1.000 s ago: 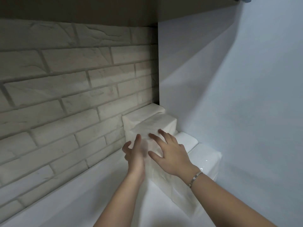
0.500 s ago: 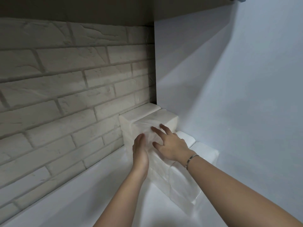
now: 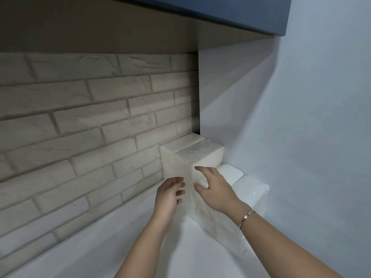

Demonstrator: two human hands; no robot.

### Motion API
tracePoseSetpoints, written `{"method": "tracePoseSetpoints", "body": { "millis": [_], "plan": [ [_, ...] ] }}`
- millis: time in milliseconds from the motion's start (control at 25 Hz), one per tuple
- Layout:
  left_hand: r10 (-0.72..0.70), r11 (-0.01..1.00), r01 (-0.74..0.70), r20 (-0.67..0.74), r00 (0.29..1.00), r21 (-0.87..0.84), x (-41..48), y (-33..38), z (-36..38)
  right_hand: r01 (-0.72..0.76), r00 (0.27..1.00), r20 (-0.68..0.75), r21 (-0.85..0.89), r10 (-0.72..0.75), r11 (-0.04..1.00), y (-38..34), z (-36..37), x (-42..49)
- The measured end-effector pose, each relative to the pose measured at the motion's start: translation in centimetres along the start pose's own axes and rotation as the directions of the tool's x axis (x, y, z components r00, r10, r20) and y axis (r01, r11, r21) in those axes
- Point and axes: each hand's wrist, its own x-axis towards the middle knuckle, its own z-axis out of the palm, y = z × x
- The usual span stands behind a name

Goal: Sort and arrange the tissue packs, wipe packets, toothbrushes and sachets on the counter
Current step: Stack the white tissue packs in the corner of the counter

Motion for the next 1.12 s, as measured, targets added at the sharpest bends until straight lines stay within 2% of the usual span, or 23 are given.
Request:
{"method": "tracePoseSetpoints", "body": {
  "millis": [320, 600, 760, 840, 1120],
  "plan": [
    [-0.036, 0.998, 0.031, -0.072, 0.997, -0.063, -6.1, -1.1, -6.4, 0.018, 0.999, -0.037, 0.132, -0.013, 0.991, -5.8, 2.2, -5.8],
    [0.013, 0.999, -0.020, -0.184, 0.983, -0.039, -13.7, -1.8, -16.5, 0.024, 0.999, 0.021, 0.276, -0.031, 0.961, -14.3, 7.4, -11.4],
    [0.032, 0.999, -0.029, -0.236, 0.971, 0.018, -19.3, -3.3, -24.3, -0.010, 0.996, 0.081, 0.436, -0.028, 0.900, -20.4, 12.2, -16.6],
    [0.033, 0.999, -0.023, -0.306, 0.951, 0.036, -22.4, -4.5, -29.2, -0.059, 0.988, 0.153, 0.502, -0.021, 0.863, -24.2, 15.2, -19.9],
    [-0.046, 0.997, 0.067, -0.452, 0.891, 0.031, -32.0, -8.1, -42.3, -0.161, 0.945, 0.326, 0.522, -0.021, 0.837, -32.4, 24.8, -28.3]
  ]
}}
